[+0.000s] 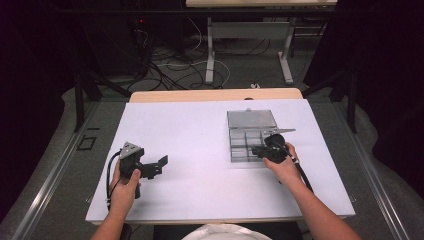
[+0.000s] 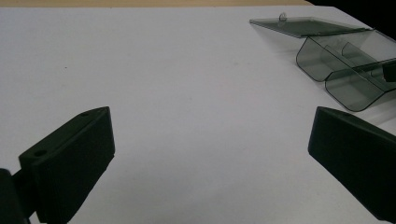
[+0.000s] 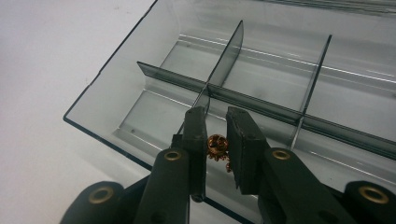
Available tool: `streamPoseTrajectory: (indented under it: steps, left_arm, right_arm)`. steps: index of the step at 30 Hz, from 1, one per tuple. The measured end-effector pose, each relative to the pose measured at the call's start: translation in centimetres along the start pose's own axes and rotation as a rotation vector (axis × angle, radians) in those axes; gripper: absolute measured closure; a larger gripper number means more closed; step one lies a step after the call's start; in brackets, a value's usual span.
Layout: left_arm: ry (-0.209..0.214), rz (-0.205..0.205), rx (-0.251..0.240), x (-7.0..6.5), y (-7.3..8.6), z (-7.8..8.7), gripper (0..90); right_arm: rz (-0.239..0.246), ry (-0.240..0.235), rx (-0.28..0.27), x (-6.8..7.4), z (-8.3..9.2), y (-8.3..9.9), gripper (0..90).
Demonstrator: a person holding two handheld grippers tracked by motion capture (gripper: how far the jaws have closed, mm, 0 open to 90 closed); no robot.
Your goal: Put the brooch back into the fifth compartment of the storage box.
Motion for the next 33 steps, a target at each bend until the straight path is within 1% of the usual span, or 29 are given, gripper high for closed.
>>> streamPoseTrajectory:
  steps: [7, 16, 23, 25, 28, 31, 33]
  left_arm:
    - [-0.001, -0.001, 0.000, 0.04, 0.00, 0.02, 0.6]
    - [-0.001, 0.006, -0.003, 0.04, -0.03, -0.05, 0.6]
    - [-0.003, 0.007, -0.001, 0.21, -0.01, 0.00, 0.5]
    - [-0.004, 0.008, 0.000, 0.23, 0.04, -0.01, 0.5]
    - [-0.004, 0.008, -0.001, 0.22, 0.04, 0.00, 0.6]
    - [-0.004, 0.007, -0.001, 0.21, 0.00, -0.01, 0.6]
    - [-0.005, 0.007, -0.002, 0.22, 0.01, -0.08, 0.5]
  right_arm:
    - [0.001, -0.003, -0.001, 0.06, -0.04, -0.02, 78.1]
    - [-0.021, -0.013, -0.016, 0.02, 0.19, -0.26, 74.2]
    - [-0.007, -0.025, -0.034, -0.01, 0.21, -0.45, 72.5]
    - [-0.013, -0.025, -0.031, 0.11, 0.19, -0.43, 71.8]
    - [-0.008, -0.025, -0.038, 0.19, 0.23, -0.49, 69.7]
    - [0.004, -0.030, -0.054, 0.25, 0.32, -0.62, 67.4]
    - [0.003, -0.037, -0.055, 0.39, 0.40, -0.64, 65.5]
Point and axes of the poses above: each handheld gripper's, and its own axes: z roughly backward along the jaws, y roughly out of its underside, x roughly to its left, the point moved 7 cm from there along -z, roughly forward along the jaws, and after that the axes turned 13 degrees about y, right-handed, at the moved point
